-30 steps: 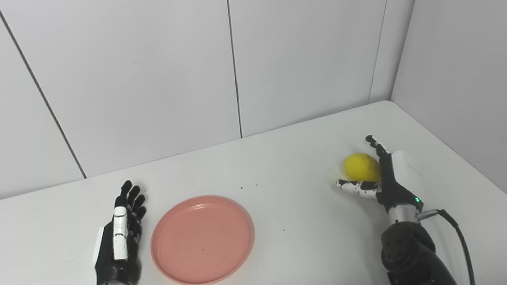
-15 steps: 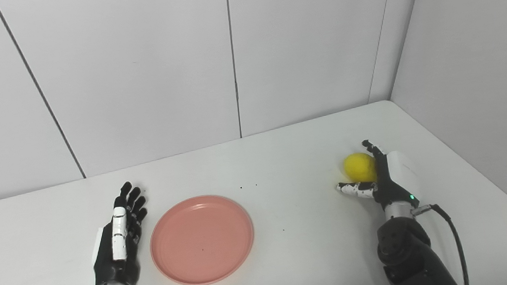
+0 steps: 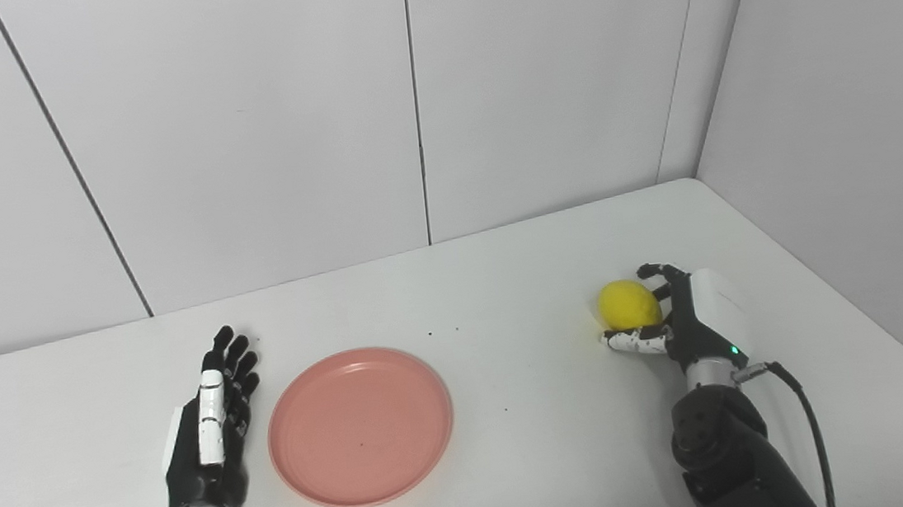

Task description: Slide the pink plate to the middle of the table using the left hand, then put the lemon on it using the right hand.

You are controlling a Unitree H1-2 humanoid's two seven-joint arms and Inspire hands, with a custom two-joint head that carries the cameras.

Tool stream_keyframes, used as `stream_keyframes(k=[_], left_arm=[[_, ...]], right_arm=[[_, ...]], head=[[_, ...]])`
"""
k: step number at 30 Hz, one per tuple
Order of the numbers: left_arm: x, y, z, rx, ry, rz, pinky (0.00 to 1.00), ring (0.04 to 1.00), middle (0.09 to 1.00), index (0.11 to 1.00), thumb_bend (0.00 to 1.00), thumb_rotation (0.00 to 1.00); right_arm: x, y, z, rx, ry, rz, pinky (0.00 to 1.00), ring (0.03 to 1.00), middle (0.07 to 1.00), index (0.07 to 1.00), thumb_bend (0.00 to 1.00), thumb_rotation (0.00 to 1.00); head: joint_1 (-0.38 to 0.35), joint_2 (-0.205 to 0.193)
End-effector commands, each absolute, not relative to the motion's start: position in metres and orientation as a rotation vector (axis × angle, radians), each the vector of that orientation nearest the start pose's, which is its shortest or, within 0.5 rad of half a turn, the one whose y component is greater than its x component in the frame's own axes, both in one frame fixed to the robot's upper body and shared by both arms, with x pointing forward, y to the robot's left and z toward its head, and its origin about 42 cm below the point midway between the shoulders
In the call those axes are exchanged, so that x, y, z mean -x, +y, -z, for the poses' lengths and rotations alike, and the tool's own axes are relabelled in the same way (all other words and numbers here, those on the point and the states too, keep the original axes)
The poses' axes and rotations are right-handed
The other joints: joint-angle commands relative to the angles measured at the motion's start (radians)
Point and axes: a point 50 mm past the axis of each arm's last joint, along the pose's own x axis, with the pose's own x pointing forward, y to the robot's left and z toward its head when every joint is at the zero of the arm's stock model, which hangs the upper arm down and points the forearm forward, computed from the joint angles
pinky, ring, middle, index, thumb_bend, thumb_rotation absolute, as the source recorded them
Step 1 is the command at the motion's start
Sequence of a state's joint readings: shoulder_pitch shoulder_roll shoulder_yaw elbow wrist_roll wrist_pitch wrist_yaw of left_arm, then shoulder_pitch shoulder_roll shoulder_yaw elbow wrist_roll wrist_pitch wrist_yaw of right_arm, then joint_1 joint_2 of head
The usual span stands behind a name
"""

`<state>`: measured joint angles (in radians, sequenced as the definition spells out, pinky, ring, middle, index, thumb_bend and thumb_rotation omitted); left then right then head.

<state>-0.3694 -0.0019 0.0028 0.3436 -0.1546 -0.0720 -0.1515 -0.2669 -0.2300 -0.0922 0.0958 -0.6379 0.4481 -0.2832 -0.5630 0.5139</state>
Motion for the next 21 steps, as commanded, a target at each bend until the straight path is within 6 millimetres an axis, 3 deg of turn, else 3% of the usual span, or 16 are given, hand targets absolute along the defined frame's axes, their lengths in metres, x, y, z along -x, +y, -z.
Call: stream_keyframes(k=[1,4,5,7,8,10,12,21], left_arm=[[-0.3933,0.178,-0.1231,0.119,-0.087,0.234,0.98,0.969,0.971,0.968,0.54,1.0],[-0.3936,0.1778,-0.1229,0.122,-0.087,0.235,0.98,0.967,0.972,0.969,0.54,1.0],[-0.3937,0.1778,-0.1228,0.124,-0.087,0.236,0.98,0.967,0.971,0.969,0.54,1.0],[-0.394,0.1777,-0.1227,0.125,-0.088,0.236,0.98,0.967,0.971,0.969,0.55,1.0],[-0.3941,0.1775,-0.1226,0.125,-0.087,0.235,0.98,0.967,0.971,0.969,0.55,1.0],[-0.3944,0.1772,-0.1224,0.129,-0.085,0.233,0.97,0.966,0.971,0.969,0.55,1.0],[-0.3944,0.1768,-0.1224,0.132,-0.085,0.232,0.97,0.965,0.97,0.968,0.55,1.0],[-0.3933,0.176,-0.1228,0.134,-0.086,0.234,0.98,0.966,0.971,0.968,0.54,1.0]], right_arm=[[-0.3647,-0.3293,-0.173,0.852,0.116,0.624,0.14,0.241,0.474,0.627,0.55,0.0],[-0.3639,-0.3294,-0.1725,0.86,0.119,0.635,0.17,0.248,0.475,0.602,0.55,0.0],[-0.3635,-0.3294,-0.1724,0.861,0.119,0.637,0.2,0.273,0.477,0.536,0.53,0.0],[-0.3631,-0.3292,-0.1725,0.864,0.12,0.64,0.21,0.269,0.475,0.497,0.53,0.0],[-0.3631,-0.329,-0.1726,0.863,0.121,0.643,0.21,0.269,0.474,0.495,0.53,0.0],[-0.3633,-0.3288,-0.1727,0.854,0.123,0.648,0.22,0.374,0.488,0.49,0.52,0.0],[-0.3634,-0.3288,-0.1725,0.849,0.124,0.653,0.17,0.387,0.49,0.488,0.52,0.0],[-0.3608,-0.324,-0.1733,0.791,0.06,0.708,0.16,0.419,0.487,0.488,0.52,0.0]], head=[[0.001,0.002],[0.003,0.002],[0.003,0.002],[0.004,0.001],[0.004,0.001],[0.005,0.0],[0.005,0.0],[0.019,0.006]])
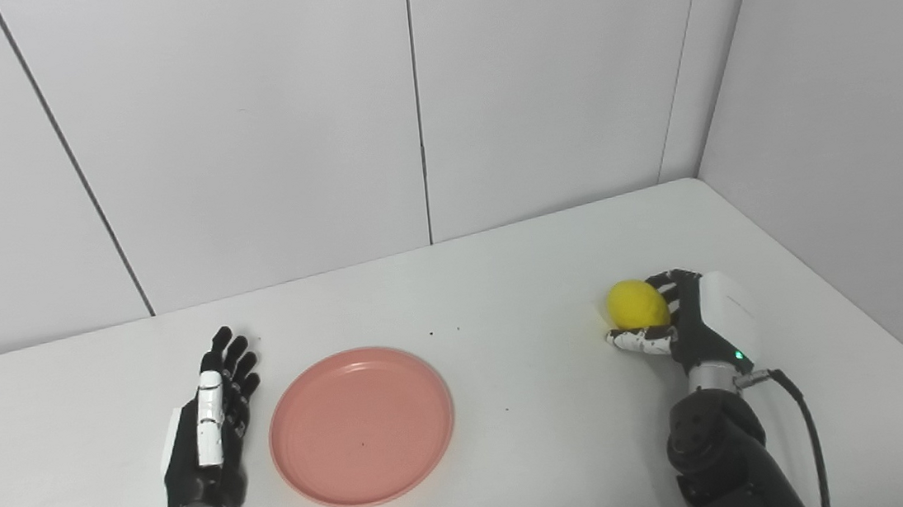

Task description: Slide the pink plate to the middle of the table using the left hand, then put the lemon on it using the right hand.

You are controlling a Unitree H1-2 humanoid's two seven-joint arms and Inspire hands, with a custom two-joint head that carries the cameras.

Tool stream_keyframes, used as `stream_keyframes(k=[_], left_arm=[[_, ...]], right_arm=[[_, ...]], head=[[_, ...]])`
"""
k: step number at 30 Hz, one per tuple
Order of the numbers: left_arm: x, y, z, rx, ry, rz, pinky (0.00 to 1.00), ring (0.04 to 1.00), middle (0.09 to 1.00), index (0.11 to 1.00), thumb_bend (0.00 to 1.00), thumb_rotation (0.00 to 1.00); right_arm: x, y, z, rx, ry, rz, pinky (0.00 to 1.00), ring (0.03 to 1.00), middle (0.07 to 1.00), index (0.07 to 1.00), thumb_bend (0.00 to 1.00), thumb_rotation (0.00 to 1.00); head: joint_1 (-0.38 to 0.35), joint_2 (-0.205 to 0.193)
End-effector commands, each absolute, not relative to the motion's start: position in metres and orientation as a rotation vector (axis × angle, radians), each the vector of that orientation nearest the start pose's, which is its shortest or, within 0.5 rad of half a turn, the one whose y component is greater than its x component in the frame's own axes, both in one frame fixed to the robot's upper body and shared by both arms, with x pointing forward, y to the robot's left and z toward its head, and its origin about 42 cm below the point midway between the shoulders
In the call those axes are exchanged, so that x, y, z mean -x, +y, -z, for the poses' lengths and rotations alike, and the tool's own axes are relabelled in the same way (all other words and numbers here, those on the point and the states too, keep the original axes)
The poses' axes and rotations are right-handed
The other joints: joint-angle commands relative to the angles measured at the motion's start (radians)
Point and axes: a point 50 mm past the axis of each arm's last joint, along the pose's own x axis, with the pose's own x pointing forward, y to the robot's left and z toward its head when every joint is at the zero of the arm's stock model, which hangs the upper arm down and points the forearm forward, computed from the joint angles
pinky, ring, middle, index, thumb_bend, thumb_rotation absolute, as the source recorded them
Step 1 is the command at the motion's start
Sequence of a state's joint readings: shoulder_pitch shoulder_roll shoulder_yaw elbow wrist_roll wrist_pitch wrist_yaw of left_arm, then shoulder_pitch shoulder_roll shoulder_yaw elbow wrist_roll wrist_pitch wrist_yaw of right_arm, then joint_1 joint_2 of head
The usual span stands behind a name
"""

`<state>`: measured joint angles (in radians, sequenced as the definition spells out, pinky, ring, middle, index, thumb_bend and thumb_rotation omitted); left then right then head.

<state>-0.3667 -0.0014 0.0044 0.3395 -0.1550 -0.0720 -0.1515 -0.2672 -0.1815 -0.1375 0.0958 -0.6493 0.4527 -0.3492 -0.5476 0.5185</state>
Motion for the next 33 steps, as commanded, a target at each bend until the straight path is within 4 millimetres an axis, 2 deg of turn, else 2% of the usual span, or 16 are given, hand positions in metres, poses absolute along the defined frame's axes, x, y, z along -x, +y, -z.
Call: stream_keyframes(k=[1,6,11,12,15,16,17,18,26,33], left_arm=[[-0.393,0.176,-0.123,0.133,-0.086,0.234,0.98,0.967,0.972,0.969,0.54,1.0],[-0.392,0.175,-0.123,0.131,-0.09,0.232,0.97,0.964,0.97,0.967,0.54,1.0],[-0.39,0.171,-0.123,0.127,-0.1,0.227,0.96,0.955,0.958,0.958,0.53,1.0],[-0.39,0.17,-0.123,0.121,-0.104,0.224,0.95,0.951,0.955,0.953,0.53,1.0],[-0.389,0.167,-0.125,0.113,-0.113,0.217,0.94,0.949,0.954,0.95,0.52,1.0],[-0.389,0.166,-0.125,0.111,-0.114,0.215,0.94,0.947,0.953,0.948,0.52,1.0],[-0.388,0.165,-0.125,0.109,-0.115,0.209,0.94,0.945,0.951,0.946,0.52,1.0],[-0.388,0.163,-0.124,0.108,-0.116,0.204,0.93,0.94,0.946,0.939,0.52,1.0],[-0.386,0.152,-0.125,0.086,-0.116,0.164,0.9,0.916,0.921,0.911,0.53,1.0],[-0.385,0.146,-0.126,0.037,-0.114,0.154,0.88,0.898,0.905,0.894,0.55,1.0]], right_arm=[[-0.36,-0.322,-0.174,0.785,0.044,0.713,0.15,0.421,0.487,0.488,0.52,0.0],[-0.358,-0.312,-0.182,0.758,-0.029,0.719,0.1,0.411,0.487,0.488,0.52,0.0],[-0.357,-0.292,-0.194,0.749,-0.115,0.679,0.14,0.385,0.492,0.489,0.52,0.0],[-0.357,-0.288,-0.196,0.748,-0.129,0.667,0.15,0.419,0.483,0.489,0.52,0.0],[-0.358,-0.273,-0.202,0.74,-0.178,0.622,0.14,0.439,0.478,0.489,0.52,0.0],[-0.358,-0.269,-0.203,0.739,-0.19,0.611,0.12,0.278,0.473,0.489,0.52,0.0],[-0.359,-0.265,-0.205,0.736,-0.202,0.596,0.11,0.21,0.472,0.489,0.52,0.0],[-0.359,-0.261,-0.206,0.735,-0.217,0.58,0.11,0.189,0.473,0.489,0.53,0.0],[-0.363,-0.229,-0.211,0.714,-0.265,0.458,0.14,0.223,0.476,0.489,0.53,0.0],[-0.365,-0.206,-0.212,0.703,-0.318,0.346,0.11,0.177,0.47,0.488,0.53,0.0]], head=[[0.005,0.002],[0.033,0.009],[0.07,0.016],[0.07,0.016],[0.103,0.023],[0.103,0.023],[0.123,0.026],[0.136,0.027],[0.211,0.042],[0.271,0.054]])
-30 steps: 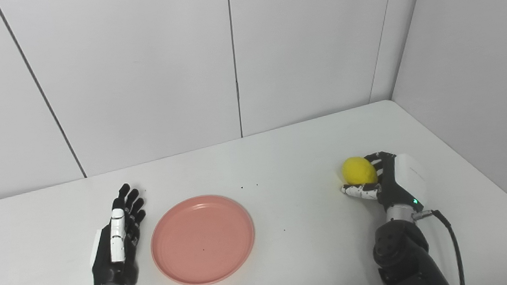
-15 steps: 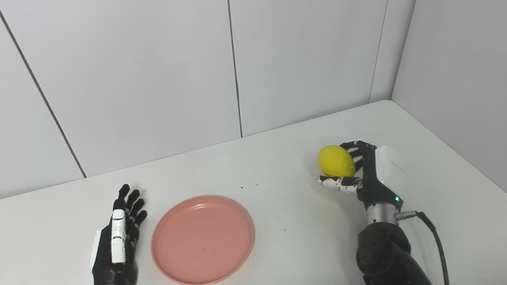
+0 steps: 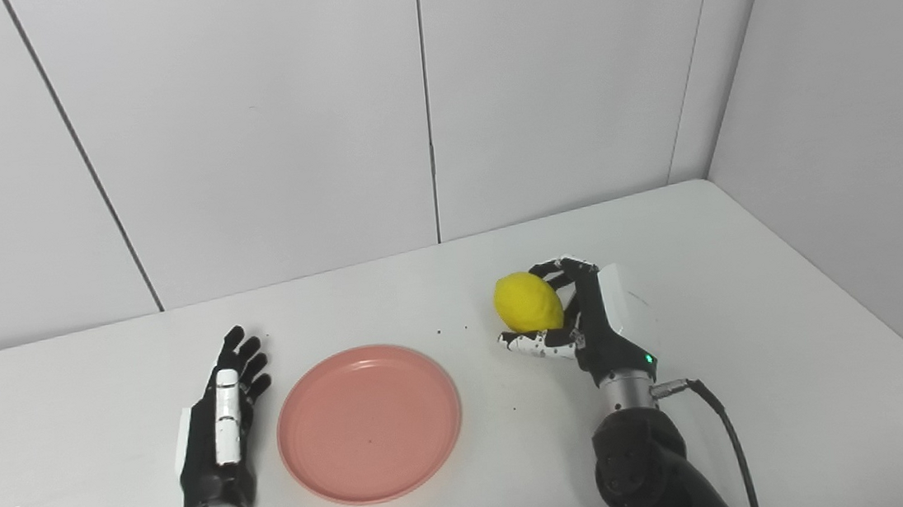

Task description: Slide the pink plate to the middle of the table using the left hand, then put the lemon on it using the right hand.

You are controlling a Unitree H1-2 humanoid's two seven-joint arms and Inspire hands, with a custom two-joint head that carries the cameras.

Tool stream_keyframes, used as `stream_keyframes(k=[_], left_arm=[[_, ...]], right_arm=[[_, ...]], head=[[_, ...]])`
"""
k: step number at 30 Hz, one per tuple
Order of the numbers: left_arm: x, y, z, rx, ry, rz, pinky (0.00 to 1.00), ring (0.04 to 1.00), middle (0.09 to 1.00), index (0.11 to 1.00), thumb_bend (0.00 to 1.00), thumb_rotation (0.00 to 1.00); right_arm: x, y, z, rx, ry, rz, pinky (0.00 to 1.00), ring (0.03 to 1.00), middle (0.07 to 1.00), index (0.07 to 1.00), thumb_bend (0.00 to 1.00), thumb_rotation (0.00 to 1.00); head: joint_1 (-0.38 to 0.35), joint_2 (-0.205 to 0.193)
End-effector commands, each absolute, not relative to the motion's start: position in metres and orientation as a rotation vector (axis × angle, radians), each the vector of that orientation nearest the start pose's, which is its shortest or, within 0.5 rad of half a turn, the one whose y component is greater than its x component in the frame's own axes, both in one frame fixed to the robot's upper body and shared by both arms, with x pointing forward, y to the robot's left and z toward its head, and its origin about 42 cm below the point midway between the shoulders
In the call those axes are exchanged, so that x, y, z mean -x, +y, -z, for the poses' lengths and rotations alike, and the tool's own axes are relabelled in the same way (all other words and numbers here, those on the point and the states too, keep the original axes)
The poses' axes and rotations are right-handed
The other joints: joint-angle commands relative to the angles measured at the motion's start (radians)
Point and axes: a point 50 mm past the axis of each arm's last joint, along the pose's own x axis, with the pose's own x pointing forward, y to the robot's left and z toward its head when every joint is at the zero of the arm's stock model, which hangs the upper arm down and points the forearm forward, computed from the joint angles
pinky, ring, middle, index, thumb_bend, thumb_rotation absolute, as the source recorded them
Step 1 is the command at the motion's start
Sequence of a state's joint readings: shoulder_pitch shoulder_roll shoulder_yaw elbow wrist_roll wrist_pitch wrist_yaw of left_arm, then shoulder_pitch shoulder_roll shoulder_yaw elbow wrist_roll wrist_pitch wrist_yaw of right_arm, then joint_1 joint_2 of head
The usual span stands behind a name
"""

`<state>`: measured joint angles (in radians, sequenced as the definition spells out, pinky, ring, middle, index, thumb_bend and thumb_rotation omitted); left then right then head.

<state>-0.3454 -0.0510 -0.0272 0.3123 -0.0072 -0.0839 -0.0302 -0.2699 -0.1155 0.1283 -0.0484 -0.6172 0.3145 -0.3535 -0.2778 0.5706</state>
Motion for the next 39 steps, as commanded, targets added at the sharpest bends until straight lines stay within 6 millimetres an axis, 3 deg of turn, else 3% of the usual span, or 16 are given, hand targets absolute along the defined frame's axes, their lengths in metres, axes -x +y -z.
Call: stream_keyframes(k=[1,5,8,12,14,18,21,31,39], left_arm=[[-0.384,0.145,-0.126,0.034,-0.112,0.154,0.88,0.898,0.906,0.894,0.55,1.0],[-0.384,0.141,-0.127,0.027,-0.112,0.164,0.88,0.901,0.91,0.899,0.54,1.0],[-0.383,0.138,-0.128,0.022,-0.108,0.175,0.89,0.906,0.915,0.907,0.53,1.0],[-0.382,0.135,-0.129,0.02,-0.103,0.189,0.9,0.915,0.928,0.922,0.55,1.0],[-0.382,0.133,-0.13,0.02,-0.1,0.192,0.91,0.92,0.937,0.935,0.55,1.0],[-0.381,0.131,-0.131,0.016,-0.095,0.198,0.91,0.921,0.94,0.944,0.54,1.0],[-0.381,0.129,-0.132,0.015,-0.09,0.199,0.91,0.922,0.942,0.948,0.53,1.0],[-0.381,0.123,-0.133,0.001,-0.087,0.2,0.92,0.927,0.94,0.945,0.51,1.0],[-0.381,0.121,-0.134,-0.003,-0.099,0.205,0.92,0.929,0.94,0.942,0.5,1.0]], right_arm=[[-0.366,-0.202,-0.212,0.704,-0.32,0.331,0.12,0.198,0.471,0.488,0.53,0.0],[-0.368,-0.188,-0.213,0.717,-0.348,0.282,0.17,0.263,0.452,0.511,0.52,0.0],[-0.369,-0.18,-0.213,0.716,-0.365,0.251,0.16,0.26,0.425,0.534,0.52,0.0],[-0.368,-0.168,-0.214,0.705,-0.369,0.199,0.16,0.259,0.475,0.492,0.52,0.0],[-0.368,-0.161,-0.214,0.715,-0.37,0.177,0.17,0.282,0.437,0.524,0.52,0.0],[-0.37,-0.149,-0.213,0.736,-0.386,0.13,0.13,0.214,0.473,0.491,0.52,0.0],[-0.372,-0.142,-0.212,0.717,-0.405,0.084,0.23,0.314,0.479,0.489,0.52,0.0],[-0.376,-0.116,-0.206,0.777,-0.459,-0.035,0.1,0.159,0.469,0.488,0.52,0.0],[-0.375,-0.1,-0.203,0.783,-0.429,-0.101,0.08,0.14,0.469,0.489,0.53,0.0]], head=[[0.004,0.002],[0.037,0.009],[0.07,0.012],[0.099,0.015],[0.108,0.016],[0.122,0.016],[0.129,0.017],[0.176,0.022],[0.193,0.019]])
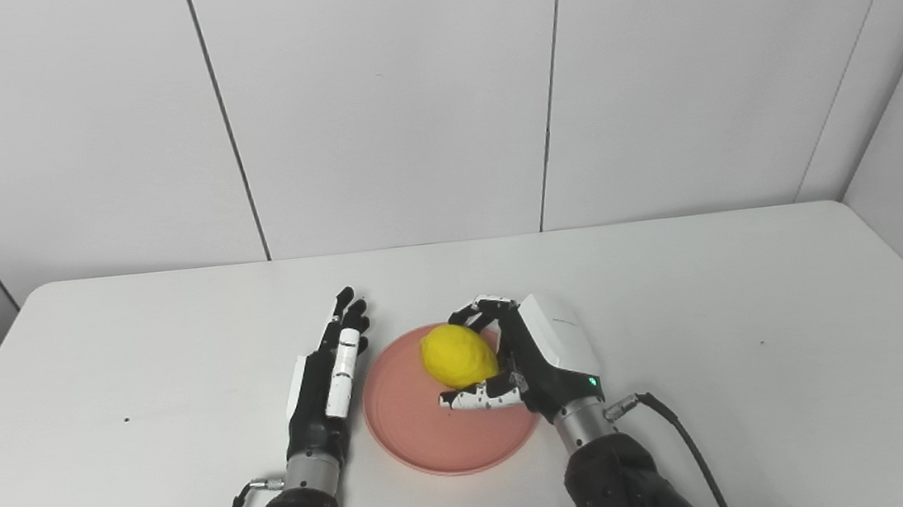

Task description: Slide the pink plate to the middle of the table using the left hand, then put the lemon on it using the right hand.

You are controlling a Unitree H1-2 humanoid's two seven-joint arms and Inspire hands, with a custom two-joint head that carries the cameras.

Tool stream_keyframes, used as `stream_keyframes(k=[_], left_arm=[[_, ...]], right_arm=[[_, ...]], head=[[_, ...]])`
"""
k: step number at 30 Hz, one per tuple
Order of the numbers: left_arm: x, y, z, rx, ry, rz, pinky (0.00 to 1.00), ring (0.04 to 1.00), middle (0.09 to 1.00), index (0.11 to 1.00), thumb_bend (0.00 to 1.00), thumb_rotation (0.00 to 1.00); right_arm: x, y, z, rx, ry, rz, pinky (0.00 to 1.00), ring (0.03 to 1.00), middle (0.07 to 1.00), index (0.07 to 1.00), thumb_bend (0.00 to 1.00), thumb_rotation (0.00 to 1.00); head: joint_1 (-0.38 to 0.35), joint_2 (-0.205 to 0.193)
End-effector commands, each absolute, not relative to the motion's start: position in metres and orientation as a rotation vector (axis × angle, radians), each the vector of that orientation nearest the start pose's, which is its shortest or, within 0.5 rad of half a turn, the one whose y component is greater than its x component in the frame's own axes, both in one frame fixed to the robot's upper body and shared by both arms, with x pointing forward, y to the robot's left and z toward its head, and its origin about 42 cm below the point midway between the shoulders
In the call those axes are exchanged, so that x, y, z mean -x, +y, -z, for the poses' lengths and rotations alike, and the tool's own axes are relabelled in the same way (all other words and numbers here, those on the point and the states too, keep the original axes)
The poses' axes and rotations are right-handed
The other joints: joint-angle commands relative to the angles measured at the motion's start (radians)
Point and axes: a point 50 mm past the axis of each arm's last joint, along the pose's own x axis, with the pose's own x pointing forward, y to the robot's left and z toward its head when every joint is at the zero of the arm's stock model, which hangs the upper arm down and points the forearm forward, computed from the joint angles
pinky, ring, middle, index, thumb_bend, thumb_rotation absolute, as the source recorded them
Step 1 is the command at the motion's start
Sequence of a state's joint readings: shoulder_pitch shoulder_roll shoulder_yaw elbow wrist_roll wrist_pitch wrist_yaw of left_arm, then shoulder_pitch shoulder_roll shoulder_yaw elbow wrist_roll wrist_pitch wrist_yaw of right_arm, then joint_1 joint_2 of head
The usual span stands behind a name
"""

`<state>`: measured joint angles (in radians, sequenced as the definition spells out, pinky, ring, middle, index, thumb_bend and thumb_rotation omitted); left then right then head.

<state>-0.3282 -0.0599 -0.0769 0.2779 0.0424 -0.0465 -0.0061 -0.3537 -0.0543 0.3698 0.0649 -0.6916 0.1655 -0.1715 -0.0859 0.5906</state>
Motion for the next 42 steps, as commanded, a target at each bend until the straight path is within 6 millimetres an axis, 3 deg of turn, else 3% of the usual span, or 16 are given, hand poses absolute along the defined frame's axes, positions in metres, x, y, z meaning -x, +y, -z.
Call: stream_keyframes(k=[1,22,26,30,32,36,37,42], left_arm=[[-0.381,0.12,-0.134,-0.004,-0.098,0.205,0.92,0.929,0.94,0.942,0.5,1.0],[-0.381,0.121,-0.135,0.008,-0.092,0.206,0.93,0.938,0.945,0.947,0.5,1.0],[-0.382,0.122,-0.134,0.009,-0.097,0.208,0.94,0.937,0.947,0.95,0.51,1.0],[-0.382,0.122,-0.134,0.007,-0.097,0.207,0.93,0.936,0.945,0.95,0.51,1.0],[-0.382,0.122,-0.134,0.009,-0.099,0.208,0.93,0.938,0.947,0.951,0.51,1.0],[-0.383,0.122,-0.134,0.014,-0.091,0.205,0.93,0.937,0.946,0.95,0.5,1.0],[-0.383,0.122,-0.134,0.016,-0.091,0.206,0.93,0.938,0.947,0.951,0.5,1.0],[-0.383,0.123,-0.133,0.018,-0.096,0.209,0.94,0.94,0.949,0.953,0.5,1.0]], right_arm=[[-0.375,-0.099,-0.202,0.782,-0.425,-0.107,0.08,0.137,0.469,0.489,0.53,0.0],[-0.376,-0.098,-0.179,0.856,-0.415,-0.194,0.16,0.212,0.47,0.49,0.52,0.0],[-0.376,-0.1,-0.178,0.859,-0.418,-0.189,0.24,0.29,0.474,0.491,0.52,0.0],[-0.376,-0.101,-0.178,0.862,-0.438,-0.185,0.26,0.305,0.474,0.491,0.52,0.0],[-0.376,-0.102,-0.178,0.864,-0.44,-0.182,0.31,0.346,0.477,0.492,0.52,0.0],[-0.375,-0.103,-0.18,0.885,-0.446,-0.178,0.57,0.587,0.49,0.501,0.52,0.0],[-0.375,-0.103,-0.18,0.888,-0.448,-0.18,0.63,0.637,0.578,0.494,0.51,0.06],[-0.373,-0.104,-0.182,0.892,-0.464,-0.201,0.73,0.734,0.72,0.498,0.51,0.14]], head=[[0.001,0.0],[-0.007,0.002],[-0.008,0.001],[-0.011,0.001],[-0.013,0.001],[-0.015,0.001],[-0.014,0.0],[-0.018,0.0]])
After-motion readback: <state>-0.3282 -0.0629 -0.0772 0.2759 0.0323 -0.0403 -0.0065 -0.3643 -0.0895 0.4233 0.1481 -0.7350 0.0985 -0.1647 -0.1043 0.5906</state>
